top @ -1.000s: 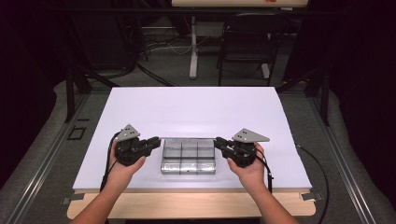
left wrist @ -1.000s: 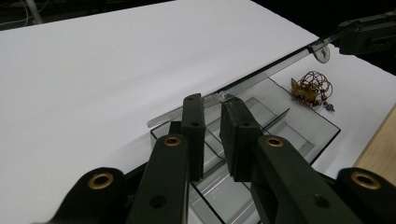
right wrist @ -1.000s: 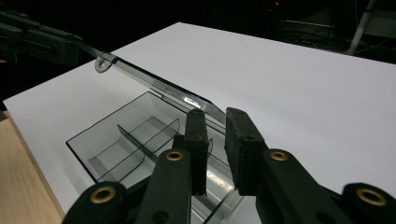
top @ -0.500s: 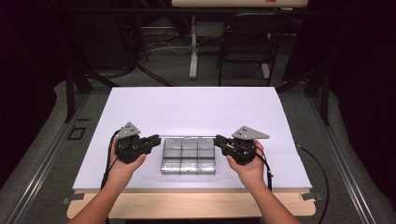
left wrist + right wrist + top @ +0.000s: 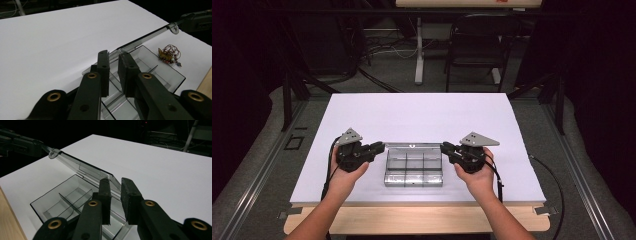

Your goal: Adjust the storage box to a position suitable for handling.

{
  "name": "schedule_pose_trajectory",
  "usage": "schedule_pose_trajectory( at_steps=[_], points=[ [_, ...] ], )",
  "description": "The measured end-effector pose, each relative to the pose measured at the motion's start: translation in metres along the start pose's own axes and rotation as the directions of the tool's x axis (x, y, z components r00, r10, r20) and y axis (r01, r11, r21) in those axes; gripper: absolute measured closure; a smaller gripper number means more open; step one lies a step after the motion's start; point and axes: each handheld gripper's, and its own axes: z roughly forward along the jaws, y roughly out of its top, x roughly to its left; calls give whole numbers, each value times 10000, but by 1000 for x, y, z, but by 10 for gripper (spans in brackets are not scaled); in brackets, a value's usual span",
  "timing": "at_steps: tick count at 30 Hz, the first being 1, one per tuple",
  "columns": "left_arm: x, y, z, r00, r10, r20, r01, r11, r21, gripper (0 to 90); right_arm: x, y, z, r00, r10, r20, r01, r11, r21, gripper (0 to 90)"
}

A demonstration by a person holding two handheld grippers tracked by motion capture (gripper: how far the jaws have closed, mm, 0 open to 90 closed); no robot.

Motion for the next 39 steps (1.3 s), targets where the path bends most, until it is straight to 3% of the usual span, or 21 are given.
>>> schedule_pose_trajectory(
  at_steps=[39],
  points=[
    [12,14,11,9992,-385,-44,384,9990,-233,797,-9,12,12,9997,148,216,-144,9997,-221,787]
  ],
)
